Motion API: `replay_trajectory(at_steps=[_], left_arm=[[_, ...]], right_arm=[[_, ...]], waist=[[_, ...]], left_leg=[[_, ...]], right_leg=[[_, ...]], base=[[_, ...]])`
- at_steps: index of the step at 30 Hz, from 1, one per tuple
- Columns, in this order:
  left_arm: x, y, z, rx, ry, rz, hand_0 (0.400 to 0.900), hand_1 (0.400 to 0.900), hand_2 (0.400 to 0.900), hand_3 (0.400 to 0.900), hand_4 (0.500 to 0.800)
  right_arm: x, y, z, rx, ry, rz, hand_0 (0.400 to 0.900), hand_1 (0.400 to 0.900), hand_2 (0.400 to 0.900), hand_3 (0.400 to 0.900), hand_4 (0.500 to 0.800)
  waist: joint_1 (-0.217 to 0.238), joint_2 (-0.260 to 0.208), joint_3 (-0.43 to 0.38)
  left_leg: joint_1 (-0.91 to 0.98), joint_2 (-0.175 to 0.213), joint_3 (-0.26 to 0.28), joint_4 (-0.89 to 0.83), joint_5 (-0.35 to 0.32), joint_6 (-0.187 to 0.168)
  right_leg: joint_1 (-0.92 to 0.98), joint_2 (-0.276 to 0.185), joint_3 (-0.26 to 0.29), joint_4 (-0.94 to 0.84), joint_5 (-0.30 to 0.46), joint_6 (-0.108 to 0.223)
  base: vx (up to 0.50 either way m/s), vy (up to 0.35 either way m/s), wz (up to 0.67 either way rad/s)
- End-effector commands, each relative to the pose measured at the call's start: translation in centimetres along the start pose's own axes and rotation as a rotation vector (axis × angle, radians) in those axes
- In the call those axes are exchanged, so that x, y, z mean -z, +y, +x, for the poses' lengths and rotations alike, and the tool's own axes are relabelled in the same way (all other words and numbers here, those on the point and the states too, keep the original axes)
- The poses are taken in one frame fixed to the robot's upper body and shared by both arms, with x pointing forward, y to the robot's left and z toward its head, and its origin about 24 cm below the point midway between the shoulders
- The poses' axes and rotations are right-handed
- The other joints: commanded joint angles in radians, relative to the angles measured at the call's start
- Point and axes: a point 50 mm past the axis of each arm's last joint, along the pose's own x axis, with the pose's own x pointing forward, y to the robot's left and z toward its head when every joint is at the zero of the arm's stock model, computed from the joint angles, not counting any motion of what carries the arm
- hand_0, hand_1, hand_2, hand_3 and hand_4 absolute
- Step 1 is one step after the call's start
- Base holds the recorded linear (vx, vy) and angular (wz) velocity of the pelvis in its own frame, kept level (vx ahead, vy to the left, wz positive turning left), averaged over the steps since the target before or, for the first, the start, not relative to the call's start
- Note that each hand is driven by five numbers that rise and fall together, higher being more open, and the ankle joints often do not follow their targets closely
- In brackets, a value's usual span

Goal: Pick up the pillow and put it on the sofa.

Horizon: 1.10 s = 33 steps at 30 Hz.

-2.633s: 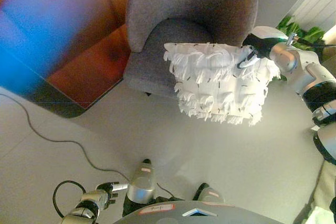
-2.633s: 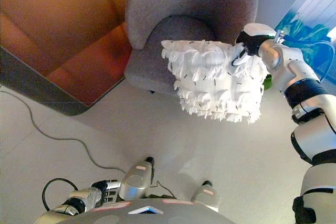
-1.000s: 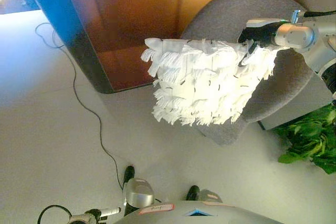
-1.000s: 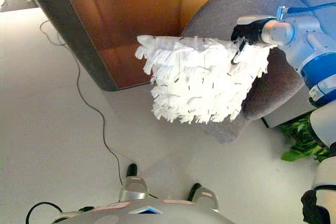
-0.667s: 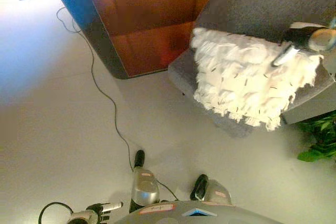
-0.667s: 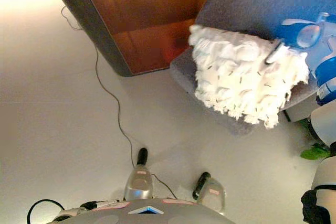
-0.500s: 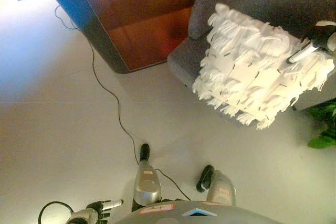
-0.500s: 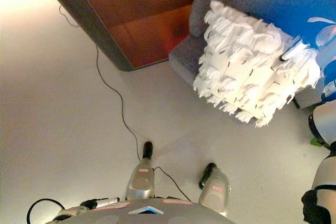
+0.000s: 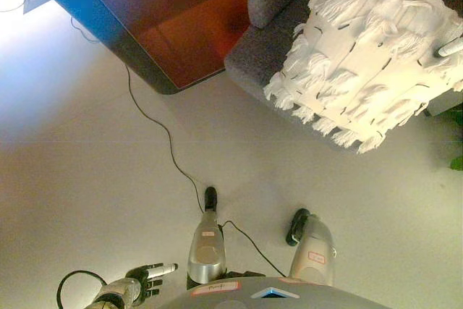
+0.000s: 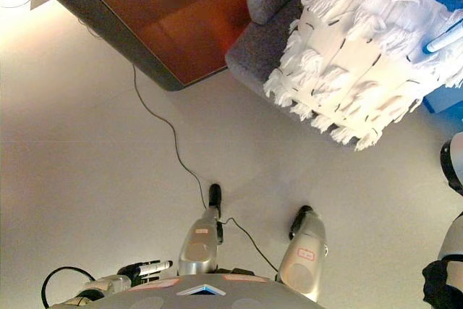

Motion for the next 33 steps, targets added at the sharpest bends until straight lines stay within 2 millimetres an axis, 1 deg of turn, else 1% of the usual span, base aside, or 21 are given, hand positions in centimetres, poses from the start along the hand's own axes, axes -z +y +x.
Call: replay_trajectory(at_steps=[1, 6, 10, 12, 13, 17, 18, 20, 21, 23, 24, 25, 27, 30, 31, 32, 33], left_arm=[[1.4, 3.3, -0.8, -0.089, 0.091, 0.039, 0.900, 0.900, 0.900, 0.900, 0.800], [1.9, 3.6, -0.9, -0.103, 0.127, 0.041, 0.900, 0.900, 0.900, 0.900, 0.800], [2.1, 3.7, -0.9, -0.109, 0.138, 0.046, 0.900, 0.900, 0.900, 0.900, 0.800], [2.1, 3.6, -0.9, -0.107, 0.138, 0.045, 0.900, 0.900, 0.900, 0.900, 0.800], [2.1, 3.5, -0.9, -0.104, 0.138, 0.048, 0.900, 0.900, 0.900, 0.900, 0.800], [1.6, 3.4, -0.8, -0.105, 0.123, 0.060, 0.900, 0.900, 0.900, 0.900, 0.800], [1.4, 3.3, -0.8, -0.105, 0.114, 0.060, 0.900, 0.900, 0.900, 0.900, 0.800], [1.1, 3.2, -0.7, -0.108, 0.104, 0.058, 0.900, 0.900, 0.900, 0.900, 0.800], [0.8, 3.1, -0.7, -0.112, 0.101, 0.049, 0.900, 0.900, 0.900, 0.900, 0.800], [0.4, 3.2, -0.7, -0.114, 0.095, 0.050, 0.900, 0.900, 0.900, 0.900, 0.800], [0.2, 3.1, -0.7, -0.117, 0.089, 0.044, 0.900, 0.900, 0.900, 0.900, 0.800], [0.1, 3.1, -0.7, -0.121, 0.087, 0.043, 0.900, 0.900, 0.900, 0.900, 0.800], [-0.7, 2.8, -0.6, -0.126, 0.074, 0.048, 0.900, 0.900, 0.900, 0.900, 0.800], [-1.6, 2.6, -0.6, -0.133, 0.056, 0.060, 0.900, 0.900, 0.900, 0.900, 0.800], [-1.7, 2.6, -0.6, -0.136, 0.055, 0.065, 0.900, 0.900, 0.900, 0.900, 0.800], [-1.8, 2.5, -0.5, -0.143, 0.055, 0.073, 0.900, 0.900, 0.900, 0.900, 0.800], [-1.8, 2.4, -0.5, -0.149, 0.052, 0.074, 0.900, 0.900, 0.900, 0.900, 0.800]], right_arm=[[2.2, -8.2, -2.3, 0.266, 0.067, -0.005, 0.900, 0.900, 0.900, 0.900, 0.800], [3.0, -8.0, -2.2, 0.270, 0.073, -0.014, 0.900, 0.900, 0.900, 0.900, 0.800], [3.6, -7.5, -2.0, 0.271, 0.059, 0.016, 0.900, 0.900, 0.900, 0.900, 0.800], [4.2, -6.2, -1.5, 0.250, 0.037, 0.080, 0.900, 0.900, 0.900, 0.900, 0.800], [4.3, -6.0, -1.4, 0.242, 0.029, 0.097, 0.900, 0.900, 0.900, 0.900, 0.800], [4.8, -3.5, -0.8, 0.191, -0.053, 0.203, 0.900, 0.900, 0.900, 0.900, 0.800], [4.8, -2.2, -0.5, 0.168, -0.087, 0.227, 0.900, 0.900, 0.900, 0.900, 0.800], [4.7, -0.4, -0.3, 0.130, -0.125, 0.248, 0.900, 0.900, 0.900, 0.900, 0.800], [4.8, 2.2, 0.0, 0.077, -0.152, 0.250, 0.900, 0.900, 0.900, 0.900, 0.800], [5.4, 6.2, 0.2, -0.010, -0.163, 0.287, 0.900, 0.900, 0.900, 0.900, 0.800], [6.0, 9.1, 0.1, -0.073, -0.161, 0.301, 0.900, 0.900, 0.900, 0.900, 0.800], [6.4, 10.8, 0.0, -0.108, -0.151, 0.313, 0.900, 0.900, 0.900, 0.900, 0.800], [8.1, 17.9, -1.2, -0.254, -0.098, 0.332, 0.900, 0.900, 0.900, 0.900, 0.800], [9.7, 24.5, -3.3, -0.392, -0.015, 0.352, 0.900, 0.900, 0.900, 0.900, 0.800], [10.1, 25.7, -3.8, -0.416, 0.003, 0.368, 0.900, 0.900, 0.900, 0.900, 0.800], [10.5, 27.8, -4.8, -0.460, 0.033, 0.380, 0.900, 0.900, 0.900, 0.900, 0.800], [10.9, 29.0, -5.5, -0.492, 0.050, 0.391, 0.900, 0.900, 0.900, 0.900, 0.800]], waist=[[-0.007, -0.042, -0.043], [-0.026, -0.066, -0.068], [-0.037, -0.078, -0.083], [-0.049, -0.089, -0.098], [-0.051, -0.089, -0.103], [-0.077, -0.100, -0.119], [-0.089, -0.102, -0.121], [-0.102, -0.104, -0.130], [-0.120, -0.106, -0.134], [-0.136, -0.109, -0.149], [-0.147, -0.113, -0.155], [-0.149, -0.116, -0.160], [-0.163, -0.125, -0.164], [-0.174, -0.136, -0.172], [-0.176, -0.139, -0.173], [-0.180, -0.143, -0.175], [-0.182, -0.146, -0.176]], left_leg=[[0.191, 0.133, -0.029, 0.015, 0.060, -0.053], [0.216, 0.140, -0.008, 0.022, 0.057, -0.056], [0.232, 0.140, 0.005, 0.023, 0.058, -0.057], [0.237, 0.142, 0.017, 0.037, 0.064, -0.057], [0.233, 0.144, 0.019, 0.041, 0.066, -0.057], [0.243, 0.137, 0.044, 0.067, 0.046, -0.057], [0.251, 0.131, 0.051, 0.075, 0.037, -0.057], [0.256, 0.124, 0.058, 0.078, 0.020, -0.057], [0.275, 0.116, 0.071, 0.081, 0.002, -0.057], [0.289, 0.109, 0.083, 0.086, -0.021, -0.056], [0.299, 0.104, 0.092, 0.089, -0.044, -0.053], [0.307, 0.101, 0.097, 0.092, -0.053, -0.051], [0.342, 0.092, 0.118, 0.098, -0.095, -0.043], [0.368, 0.076, 0.137, 0.102, -0.145, -0.031], [0.375, 0.073, 0.141, 0.103, -0.156, -0.028], [0.385, 0.067, 0.147, 0.108, -0.172, -0.024], [0.391, 0.062, 0.151, 0.111, -0.184, -0.020]], right_leg=[[0.033, -0.023, 0.073, -0.201, 0.154, 0.075], [0.094, -0.002, 0.068, -0.258, 0.161, 0.076], [0.141, 0.014, 0.066, -0.311, 0.169, 0.076], [0.184, 0.025, 0.063, -0.364, 0.178, 0.077], [0.189, 0.028, 0.061, -0.376, 0.183, 0.076], [0.239, 0.031, 0.060, -0.444, 0.209, 0.084], [0.255, 0.028, 0.066, -0.462, 0.217, 0.090], [0.265, 0.025, 0.074, -0.486, 0.234, 0.098], [0.284, 0.020, 0.083, -0.503, 0.244, 0.108], [0.302, 0.016, 0.092, -0.530, 0.262, 0.119], [0.313, 0.013, 0.098, -0.544, 0.271, 0.126], [0.321, 0.011, 0.100, -0.553, 0.276, 0.130], [0.354, 0.004, 0.102, -0.584, 0.296, 0.144], [0.378, -0.007, 0.102, -0.619, 0.324, 0.158], [0.384, -0.009, 0.102, -0.627, 0.329, 0.161], [0.391, -0.011, 0.102, -0.637, 0.338, 0.164], [0.394, -0.015, 0.102, -0.642, 0.345, 0.167]], base=[[0.07, -0.011, -0.20], [0.07, -0.017, -0.17], [0.04, 0.003, -0.19], [0.03, 0.035, -0.24], [0.01, 0.033, -0.21], [-0.01, 0.049, -0.21], [-0.03, 0.090, -0.22], [-0.02, 0.101, -0.24], [0.00, 0.098, -0.25], [0.00, 0.088, -0.23], [0.01, 0.061, -0.18], [0.01, 0.052, -0.19], [-0.02, 0.051, -0.17], [-0.04, 0.043, -0.12], [-0.06, 0.067, -0.15], [-0.07, 0.074, -0.14], [-0.09, 0.089, -0.17]])
